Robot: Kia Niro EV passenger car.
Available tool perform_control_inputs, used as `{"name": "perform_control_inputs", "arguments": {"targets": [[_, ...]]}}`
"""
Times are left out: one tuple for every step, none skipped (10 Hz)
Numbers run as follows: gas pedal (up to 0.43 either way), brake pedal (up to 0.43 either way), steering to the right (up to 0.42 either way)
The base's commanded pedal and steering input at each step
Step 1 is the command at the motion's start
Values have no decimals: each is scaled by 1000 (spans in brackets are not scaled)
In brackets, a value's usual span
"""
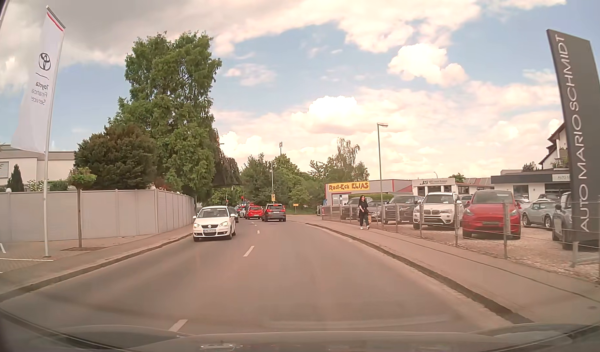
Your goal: Follow the waypoints while adhering to traffic rules and regulations
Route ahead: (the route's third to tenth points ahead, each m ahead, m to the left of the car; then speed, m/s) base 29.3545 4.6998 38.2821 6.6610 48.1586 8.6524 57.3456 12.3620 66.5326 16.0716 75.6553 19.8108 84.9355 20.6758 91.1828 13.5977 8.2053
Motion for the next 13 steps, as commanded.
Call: {"name": "perform_control_inputs", "arguments": {"targets": [[8, 18, -33], [0, 18, -33], [0, 18, -33], [0, 18, -36], [0, 24, -38], [0, 30, -38], [0, 73, -36], [0, 159, -32], [0, 171, -31], [0, 177, -31], [0, 183, -31], [0, 189, -31], [0, 189, -31]]}}
